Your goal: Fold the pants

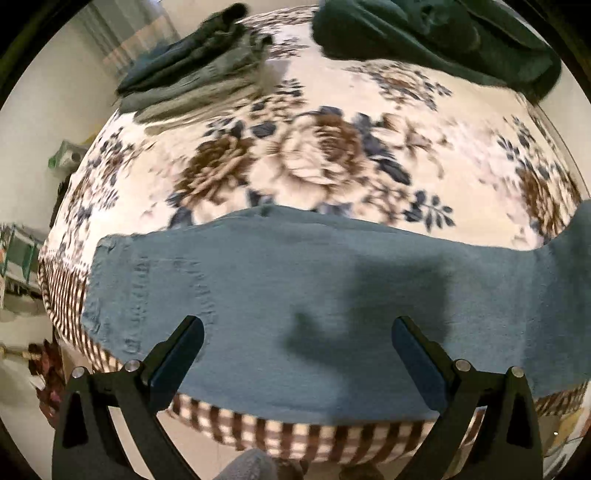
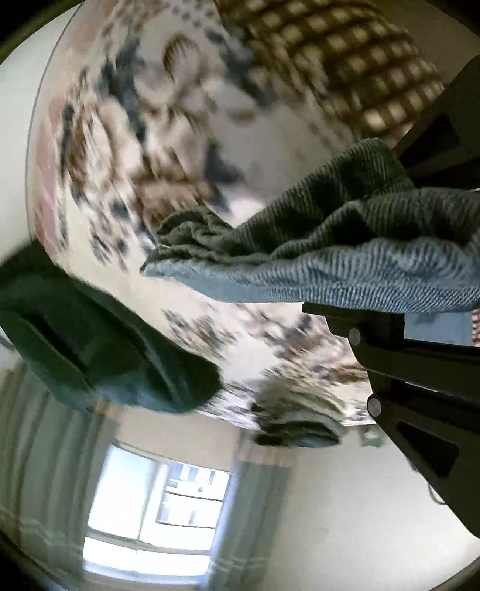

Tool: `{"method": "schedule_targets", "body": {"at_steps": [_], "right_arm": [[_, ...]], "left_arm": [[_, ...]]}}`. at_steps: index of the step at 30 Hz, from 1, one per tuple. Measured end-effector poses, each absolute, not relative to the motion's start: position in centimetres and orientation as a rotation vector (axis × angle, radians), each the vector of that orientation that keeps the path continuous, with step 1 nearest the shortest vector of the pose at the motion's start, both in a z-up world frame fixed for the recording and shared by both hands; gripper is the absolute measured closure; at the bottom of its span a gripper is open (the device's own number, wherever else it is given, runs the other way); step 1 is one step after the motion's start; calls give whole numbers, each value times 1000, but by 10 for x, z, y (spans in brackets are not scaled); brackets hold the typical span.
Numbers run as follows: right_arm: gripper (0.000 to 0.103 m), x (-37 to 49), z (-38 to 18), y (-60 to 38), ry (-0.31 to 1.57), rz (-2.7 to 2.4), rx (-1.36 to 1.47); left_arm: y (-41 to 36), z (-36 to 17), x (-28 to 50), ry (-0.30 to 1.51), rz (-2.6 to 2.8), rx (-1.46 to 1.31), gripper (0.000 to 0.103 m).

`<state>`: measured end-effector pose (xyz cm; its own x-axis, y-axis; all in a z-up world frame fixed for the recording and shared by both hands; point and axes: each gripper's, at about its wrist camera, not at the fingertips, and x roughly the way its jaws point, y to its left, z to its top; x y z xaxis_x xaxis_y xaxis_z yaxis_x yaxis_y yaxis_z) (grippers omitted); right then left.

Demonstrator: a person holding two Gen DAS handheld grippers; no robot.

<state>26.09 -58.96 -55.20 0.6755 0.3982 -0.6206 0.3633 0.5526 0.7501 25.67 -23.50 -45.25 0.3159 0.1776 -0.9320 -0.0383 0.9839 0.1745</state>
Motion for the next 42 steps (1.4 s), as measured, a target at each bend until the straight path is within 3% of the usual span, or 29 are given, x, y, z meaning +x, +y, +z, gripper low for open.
{"method": "schedule_targets", "body": {"at_steps": [8,18,20,21,22,23,24,25,28,31,38,41,42], "right_arm": [[97,305,-575,-440,1017,172,896],[97,331,-655,-268,1244,267,557],[90,329,-667,-244,1298,249,437],[81,330,-673,-237,1327,249,393],[60,333,-677,-231,1373,265,349],[48,333,-680,-223,1420,321,333],[29,331,-679,-215,1451,416,359],[23,327,-672,-212,1449,479,370],[20,316,-650,-229,1407,424,361],[6,304,-634,-274,1399,246,366],[6,295,-647,-346,1487,-54,243],[6,300,-658,-352,1494,-89,217],[6,301,-661,-353,1497,-97,206]], "left_arm": [[-145,-444,234,1298,237,89,0],[-52,-470,222,1348,368,54,0],[-40,-472,223,1349,390,20,0],[-34,-472,223,1347,399,3,0],[-27,-472,224,1344,415,-22,0],[-23,-471,225,1343,424,-39,0],[-18,-470,226,1339,431,-57,0],[-14,-469,228,1335,436,-78,0],[-7,-466,234,1326,436,-136,0],[-15,-467,243,1325,376,-196,0],[-73,-517,271,1422,214,-211,0],[-102,-549,278,1504,173,-131,10],[-109,-559,279,1536,166,-111,24]]}}
